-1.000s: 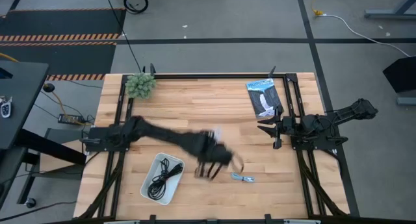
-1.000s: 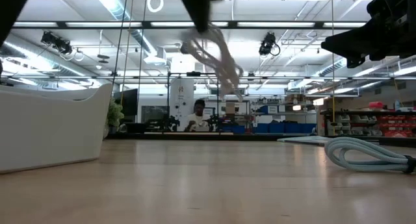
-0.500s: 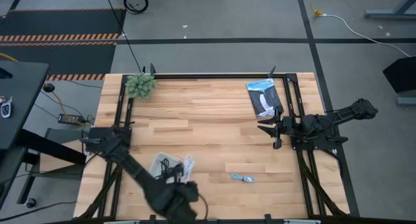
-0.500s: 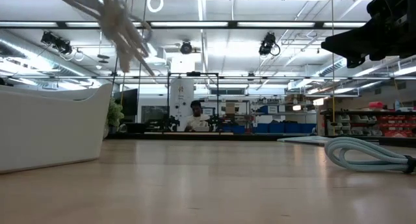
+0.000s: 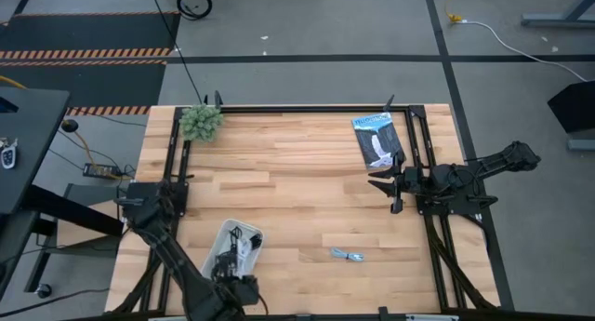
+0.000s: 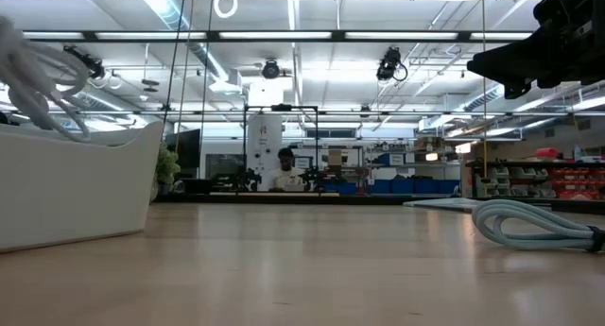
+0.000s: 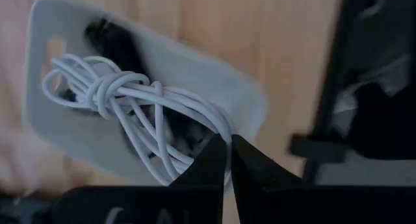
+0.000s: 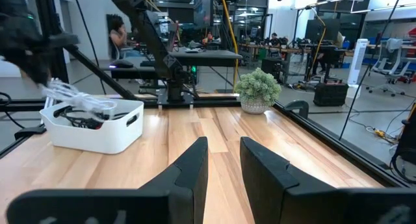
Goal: Pick and place USB-C Cables
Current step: Put the white charger cable into the white bin
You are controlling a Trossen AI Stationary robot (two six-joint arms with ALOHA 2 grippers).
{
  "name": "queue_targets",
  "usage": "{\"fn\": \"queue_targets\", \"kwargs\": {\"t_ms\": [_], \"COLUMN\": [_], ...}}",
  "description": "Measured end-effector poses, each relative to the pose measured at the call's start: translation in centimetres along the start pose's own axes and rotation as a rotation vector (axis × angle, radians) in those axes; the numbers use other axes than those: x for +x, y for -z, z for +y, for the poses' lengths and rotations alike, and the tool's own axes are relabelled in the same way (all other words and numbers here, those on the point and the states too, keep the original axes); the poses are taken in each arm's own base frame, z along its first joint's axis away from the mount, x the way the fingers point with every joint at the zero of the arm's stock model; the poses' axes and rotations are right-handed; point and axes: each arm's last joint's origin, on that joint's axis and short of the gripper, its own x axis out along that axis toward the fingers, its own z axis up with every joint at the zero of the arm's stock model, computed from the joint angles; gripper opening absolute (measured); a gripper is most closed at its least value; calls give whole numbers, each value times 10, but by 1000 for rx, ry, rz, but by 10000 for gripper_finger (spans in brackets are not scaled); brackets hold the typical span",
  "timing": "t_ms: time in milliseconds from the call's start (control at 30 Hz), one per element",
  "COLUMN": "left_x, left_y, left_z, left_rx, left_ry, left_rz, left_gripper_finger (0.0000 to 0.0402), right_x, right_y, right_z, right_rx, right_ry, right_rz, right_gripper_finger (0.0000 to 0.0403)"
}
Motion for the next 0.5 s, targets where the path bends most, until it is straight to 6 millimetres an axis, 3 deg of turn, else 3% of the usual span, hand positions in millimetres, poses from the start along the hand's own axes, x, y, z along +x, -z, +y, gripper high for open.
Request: {"fn": "queue_targets", "kwargs": {"t_ms": [267,500], "left_x": [28,40], "left_y": [21,25], "left_z": [16,17], "left_rx": [38,91], "left_ry": [-116,-134], "left_rz": [91,128], "left_gripper_finger": [36,96], "right_x": [0,0], "right_y": [0,0], "right_z": [0,0], "right_rx": [0,0], "right_ry": [0,1], "right_rz": [0,0], "right_gripper_finger": [96,96]}}
